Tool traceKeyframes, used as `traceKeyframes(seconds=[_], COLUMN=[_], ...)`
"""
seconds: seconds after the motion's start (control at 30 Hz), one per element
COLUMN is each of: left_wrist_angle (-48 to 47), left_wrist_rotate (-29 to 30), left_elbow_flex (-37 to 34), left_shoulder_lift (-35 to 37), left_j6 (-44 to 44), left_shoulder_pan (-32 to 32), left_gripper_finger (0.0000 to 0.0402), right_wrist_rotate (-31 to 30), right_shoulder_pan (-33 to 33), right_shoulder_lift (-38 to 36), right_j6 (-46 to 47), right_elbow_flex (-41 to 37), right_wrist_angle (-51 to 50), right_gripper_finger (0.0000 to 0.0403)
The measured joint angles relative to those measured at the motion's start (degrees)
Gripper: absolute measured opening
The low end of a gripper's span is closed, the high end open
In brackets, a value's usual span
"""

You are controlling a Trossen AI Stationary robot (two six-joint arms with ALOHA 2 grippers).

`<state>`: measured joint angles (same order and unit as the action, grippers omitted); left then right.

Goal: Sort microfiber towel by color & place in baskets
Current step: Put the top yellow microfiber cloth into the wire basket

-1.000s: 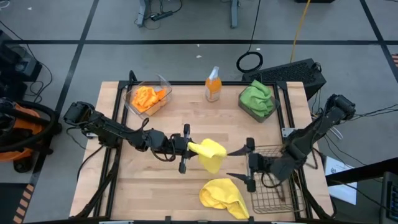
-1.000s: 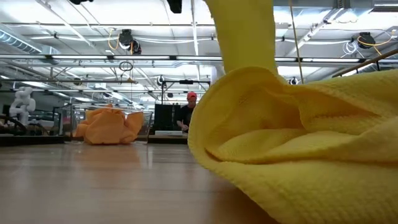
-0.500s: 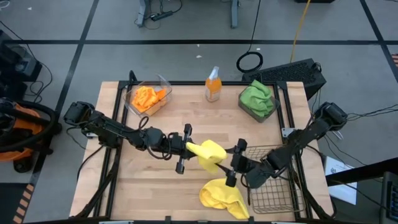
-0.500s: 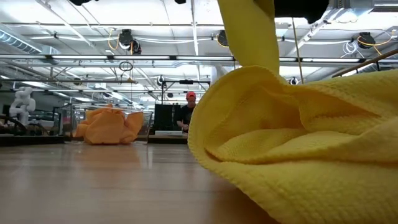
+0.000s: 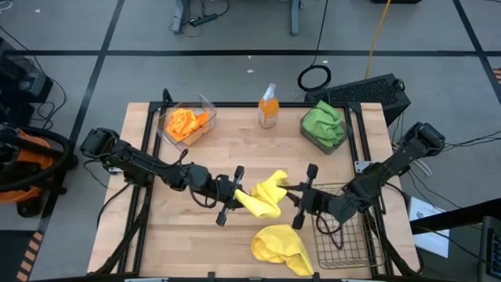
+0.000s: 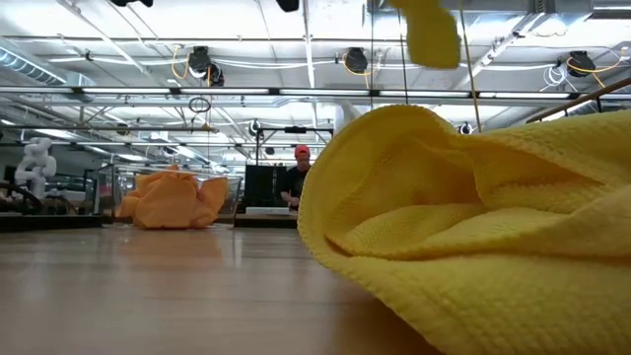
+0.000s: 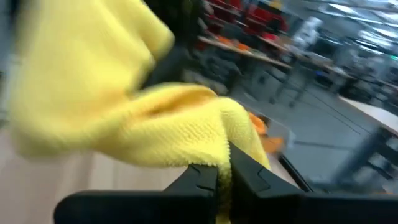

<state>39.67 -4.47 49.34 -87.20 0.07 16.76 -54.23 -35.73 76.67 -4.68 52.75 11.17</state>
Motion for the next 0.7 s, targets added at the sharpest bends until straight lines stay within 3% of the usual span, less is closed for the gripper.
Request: traceKeyframes(seconds=[0.17,0.47,0.57,0.7], left_wrist_angle=[-0.31,0.35,0.31,0.39], left_wrist_rotate=[0.0,0.07,0.49,1.55], left_elbow_flex=[0.0,0.04,0.04,0.04], left_shoulder_lift=[-0.86,-2.08,-2.23,-2.21], left_j6=[-0.9,-2.77,-2.79,-2.81], left_shoulder_pan=[-1.26,-3.23,-3.28,-3.24], left_gripper_finger=[0.0022,0.0022,0.0022,0.0022], right_wrist_rotate=[8.41,9.35,10.13,13.87], right_shoulder_pan=[0.03,0.05,0.07,0.13], right_shoulder_lift=[-0.31,-0.13,0.26,0.23], right_j6=[-4.72,-3.88,-1.17,1.79], right_elbow_flex=[0.0,0.0,0.0,0.0], right_wrist_angle=[4.6,7.25,7.02,6.89], right_gripper_finger=[0.0005,0.0009,0.0034,0.0098])
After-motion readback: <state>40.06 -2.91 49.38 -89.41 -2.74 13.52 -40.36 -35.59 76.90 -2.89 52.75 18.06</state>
